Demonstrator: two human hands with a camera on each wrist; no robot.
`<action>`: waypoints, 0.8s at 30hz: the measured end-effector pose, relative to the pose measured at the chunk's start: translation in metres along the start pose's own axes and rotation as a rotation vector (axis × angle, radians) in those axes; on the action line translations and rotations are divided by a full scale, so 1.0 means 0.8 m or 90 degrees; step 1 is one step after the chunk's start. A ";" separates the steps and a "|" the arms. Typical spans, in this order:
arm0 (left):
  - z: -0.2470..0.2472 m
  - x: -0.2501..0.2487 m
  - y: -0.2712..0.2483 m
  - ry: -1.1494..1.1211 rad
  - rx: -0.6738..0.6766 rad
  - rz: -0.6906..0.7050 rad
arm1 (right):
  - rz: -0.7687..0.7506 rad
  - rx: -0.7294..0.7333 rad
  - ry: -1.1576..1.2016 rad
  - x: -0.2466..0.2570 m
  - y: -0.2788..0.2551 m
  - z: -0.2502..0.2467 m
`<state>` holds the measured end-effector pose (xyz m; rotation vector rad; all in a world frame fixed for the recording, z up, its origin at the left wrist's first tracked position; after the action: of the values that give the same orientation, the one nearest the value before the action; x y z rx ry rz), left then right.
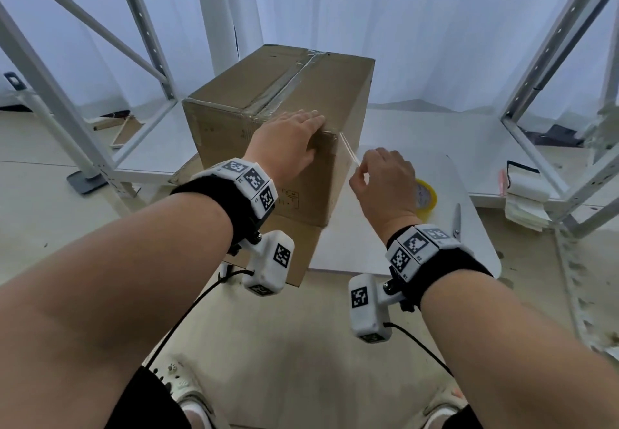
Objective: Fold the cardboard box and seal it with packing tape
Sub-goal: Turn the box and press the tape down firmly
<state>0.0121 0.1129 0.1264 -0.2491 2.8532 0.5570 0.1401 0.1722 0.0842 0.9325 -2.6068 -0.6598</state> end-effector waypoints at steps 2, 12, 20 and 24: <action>-0.001 0.000 0.000 0.004 -0.007 0.001 | -0.014 -0.018 0.040 0.006 -0.004 0.006; 0.001 0.005 0.000 0.015 -0.029 0.001 | -0.059 -0.147 0.104 0.030 -0.010 0.016; 0.003 0.007 0.000 0.016 -0.035 0.005 | -0.099 -0.144 0.042 0.038 -0.004 0.026; 0.004 0.009 0.000 0.011 -0.036 0.004 | -0.077 -0.142 0.060 0.037 -0.001 0.026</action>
<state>0.0059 0.1133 0.1221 -0.2552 2.8583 0.6401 0.1096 0.1586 0.0692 1.0288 -2.3506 -0.8952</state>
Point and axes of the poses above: each hand's wrist, its own y-axis towards the middle knuckle, its own z-axis out of the palm, x = y × z, the point moved 9 cm from there along y, towards the middle knuckle, and after that the axes turned 13 degrees about -y, right-handed, at the moved point
